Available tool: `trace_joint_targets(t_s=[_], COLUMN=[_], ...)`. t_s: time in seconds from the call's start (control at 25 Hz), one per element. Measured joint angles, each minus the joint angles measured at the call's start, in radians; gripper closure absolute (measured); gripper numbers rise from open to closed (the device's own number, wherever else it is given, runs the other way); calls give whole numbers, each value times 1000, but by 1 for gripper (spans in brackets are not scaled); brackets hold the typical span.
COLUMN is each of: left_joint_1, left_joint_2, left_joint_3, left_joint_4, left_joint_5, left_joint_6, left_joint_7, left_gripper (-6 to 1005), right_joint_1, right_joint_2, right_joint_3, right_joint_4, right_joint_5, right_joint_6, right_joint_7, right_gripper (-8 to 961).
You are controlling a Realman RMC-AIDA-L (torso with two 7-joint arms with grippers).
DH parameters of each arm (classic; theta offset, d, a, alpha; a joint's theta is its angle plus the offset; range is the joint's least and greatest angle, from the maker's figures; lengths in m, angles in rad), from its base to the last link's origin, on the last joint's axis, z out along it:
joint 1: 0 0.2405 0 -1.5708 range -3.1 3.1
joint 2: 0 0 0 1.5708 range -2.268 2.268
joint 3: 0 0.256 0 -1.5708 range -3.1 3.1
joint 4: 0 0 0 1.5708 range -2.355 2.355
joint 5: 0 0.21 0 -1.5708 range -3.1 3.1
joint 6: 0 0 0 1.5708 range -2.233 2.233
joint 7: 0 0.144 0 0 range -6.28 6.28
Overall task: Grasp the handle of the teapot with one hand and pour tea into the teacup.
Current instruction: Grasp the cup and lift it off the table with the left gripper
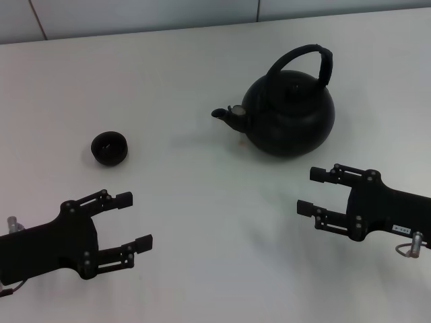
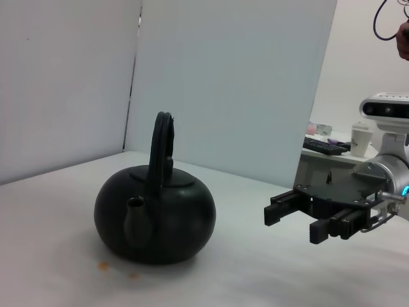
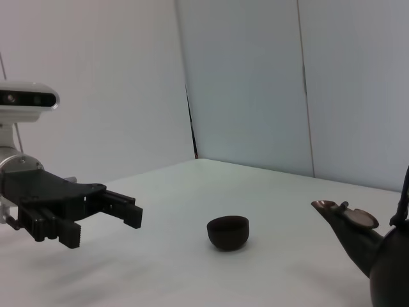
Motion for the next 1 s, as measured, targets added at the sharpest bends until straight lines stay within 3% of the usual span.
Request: trace_joint_targets(t_s=[0.84, 1.0], left_joint_1=[5, 11], left_joint_2=[-3, -14], left_joint_3=[0, -57], left_joint_4=[0, 0], left_joint_5=[-7, -7], left_joint_6=[-1, -14], left_joint_7=[0, 12], left_gripper=[170, 170], right_joint_1=[1, 3], right_joint_2=[3, 3], right_joint_3=[0, 0], right_joint_4=[3, 4], right_joint_5=[0, 0], right_joint_6=[3, 3], right_joint_7=[0, 0], right_gripper=[280, 280])
